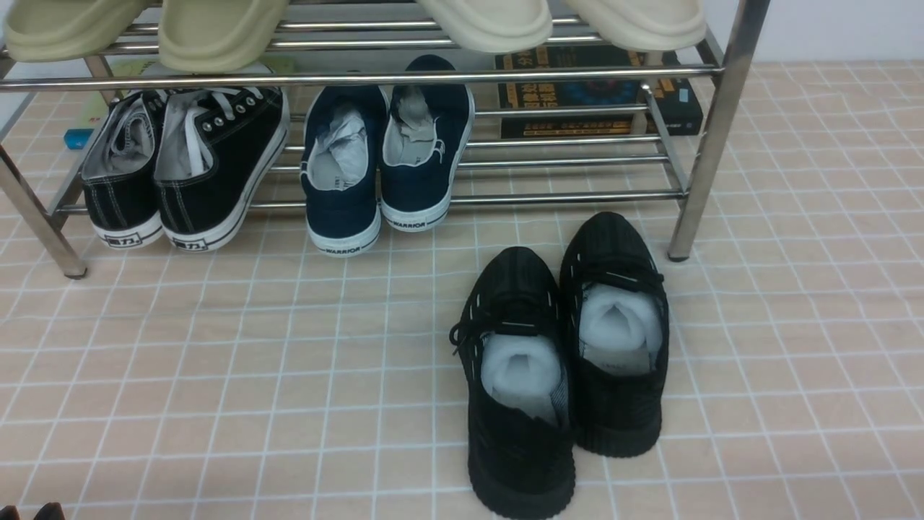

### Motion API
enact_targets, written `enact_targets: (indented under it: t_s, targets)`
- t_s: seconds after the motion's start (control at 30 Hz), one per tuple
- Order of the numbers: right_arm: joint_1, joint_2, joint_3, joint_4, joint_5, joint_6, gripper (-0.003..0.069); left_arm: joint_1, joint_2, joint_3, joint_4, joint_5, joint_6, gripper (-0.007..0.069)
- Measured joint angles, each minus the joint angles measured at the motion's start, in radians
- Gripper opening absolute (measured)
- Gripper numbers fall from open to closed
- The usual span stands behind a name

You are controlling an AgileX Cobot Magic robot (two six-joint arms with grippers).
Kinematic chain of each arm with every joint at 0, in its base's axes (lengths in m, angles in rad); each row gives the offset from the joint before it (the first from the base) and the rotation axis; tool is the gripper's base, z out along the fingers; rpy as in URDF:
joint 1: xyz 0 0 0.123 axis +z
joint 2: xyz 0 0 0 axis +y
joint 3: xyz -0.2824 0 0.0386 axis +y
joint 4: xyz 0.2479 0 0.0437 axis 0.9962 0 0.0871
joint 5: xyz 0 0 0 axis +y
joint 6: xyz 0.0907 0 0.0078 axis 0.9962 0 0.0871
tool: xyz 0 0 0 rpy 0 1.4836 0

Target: Take the shoes off the shelf from the light coffee tablecloth by hand.

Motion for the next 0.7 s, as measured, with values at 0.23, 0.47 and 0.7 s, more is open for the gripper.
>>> enact_targets:
  t_s: [0.23, 0.47, 0.7]
  targets:
    - [-0.003, 0.000, -0.001, -0.001, 0.007, 0.000, 0.0043, 0.000, 0.000, 0.000, 0.000, 0.000, 0.000, 0.0241]
    - [-0.005, 0.000, -0.001, -0.017, 0.008, -0.022, 0.0054, 0.000, 0.000, 0.000, 0.000, 0.000, 0.000, 0.0241]
    - [-0.005, 0.000, -0.002, 0.007, 0.008, -0.138, 0.0060, 0.000, 0.000, 0.000, 0.000, 0.000, 0.000, 0.0241]
